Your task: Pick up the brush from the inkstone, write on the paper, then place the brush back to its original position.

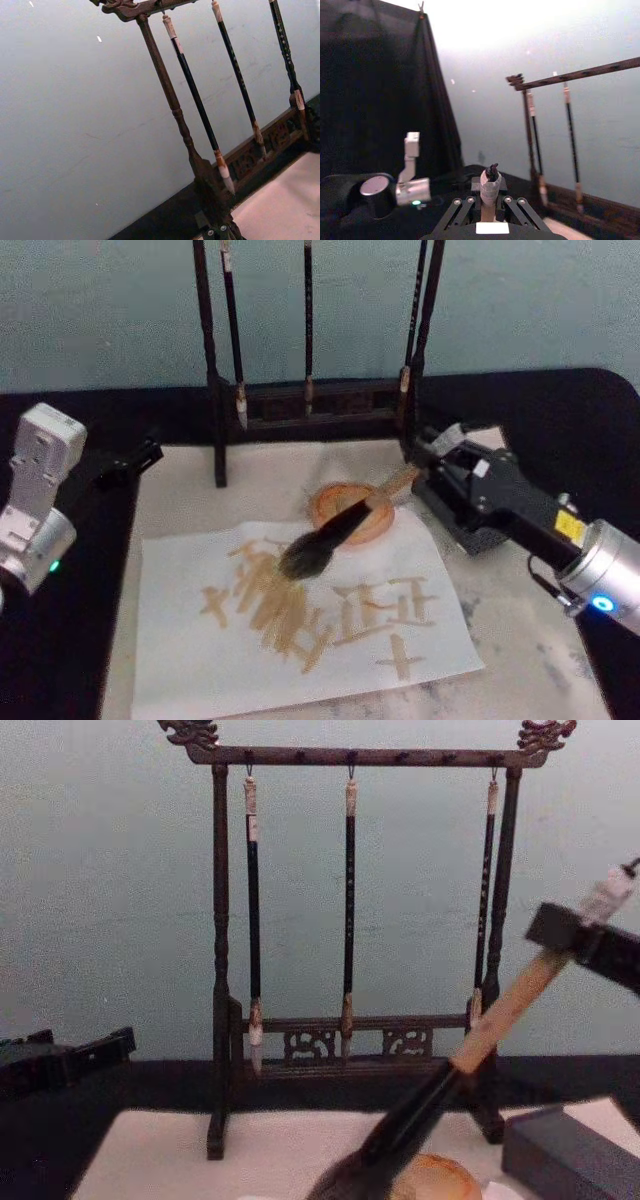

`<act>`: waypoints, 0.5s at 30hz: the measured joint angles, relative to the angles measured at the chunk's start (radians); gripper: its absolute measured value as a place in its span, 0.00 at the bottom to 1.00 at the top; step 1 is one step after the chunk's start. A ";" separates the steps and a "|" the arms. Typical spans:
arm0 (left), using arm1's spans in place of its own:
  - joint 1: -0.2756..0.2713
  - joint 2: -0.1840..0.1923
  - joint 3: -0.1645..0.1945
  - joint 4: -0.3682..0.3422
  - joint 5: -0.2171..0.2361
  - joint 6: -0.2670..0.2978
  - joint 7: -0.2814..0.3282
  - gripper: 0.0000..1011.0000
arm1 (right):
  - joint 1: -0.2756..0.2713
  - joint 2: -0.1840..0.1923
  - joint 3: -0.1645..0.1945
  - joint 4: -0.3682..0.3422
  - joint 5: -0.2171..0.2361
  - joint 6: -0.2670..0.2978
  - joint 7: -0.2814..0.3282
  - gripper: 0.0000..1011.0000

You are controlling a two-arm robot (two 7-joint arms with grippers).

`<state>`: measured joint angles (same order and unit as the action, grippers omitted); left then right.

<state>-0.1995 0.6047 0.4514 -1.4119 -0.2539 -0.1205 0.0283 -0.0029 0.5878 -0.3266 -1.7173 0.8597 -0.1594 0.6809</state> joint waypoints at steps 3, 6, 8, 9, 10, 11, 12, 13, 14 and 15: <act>0.000 0.000 0.000 0.000 0.000 0.000 0.000 0.99 | 0.015 -0.010 -0.028 0.007 -0.009 0.006 0.010 0.16; 0.000 0.000 0.000 0.000 0.000 0.000 0.000 0.99 | 0.026 -0.017 -0.048 0.017 -0.016 0.011 0.015 0.16; 0.000 0.000 0.000 0.000 0.000 0.000 0.000 0.99 | 0.038 -0.024 -0.066 0.028 -0.022 0.017 0.020 0.16; 0.000 0.000 0.000 0.000 0.000 0.000 0.000 0.99 | 0.047 -0.029 -0.080 0.038 -0.026 0.022 0.023 0.16; 0.000 0.000 0.000 0.000 0.000 0.000 0.000 0.99 | 0.051 -0.032 -0.087 0.043 -0.029 0.024 0.024 0.16; 0.000 0.000 0.000 0.000 0.000 0.000 0.000 0.99 | 0.054 -0.035 -0.093 0.047 -0.032 0.026 0.025 0.16; 0.000 0.000 0.000 0.000 0.000 0.000 0.000 0.99 | 0.062 -0.040 -0.106 0.058 -0.035 0.030 0.028 0.16; 0.000 0.000 0.000 0.000 0.000 0.000 0.000 0.99 | 0.062 -0.040 -0.106 0.058 -0.035 0.030 0.028 0.16; 0.000 0.000 0.000 0.000 0.000 0.000 0.000 0.99 | 0.070 -0.045 -0.118 0.070 -0.038 0.035 0.030 0.16; 0.000 0.000 0.000 0.000 0.000 0.000 0.000 0.99 | 0.073 -0.047 -0.124 0.076 -0.040 0.038 0.031 0.16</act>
<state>-0.1995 0.6047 0.4513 -1.4120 -0.2539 -0.1205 0.0283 0.0699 0.5404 -0.4505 -1.6409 0.8200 -0.1213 0.7119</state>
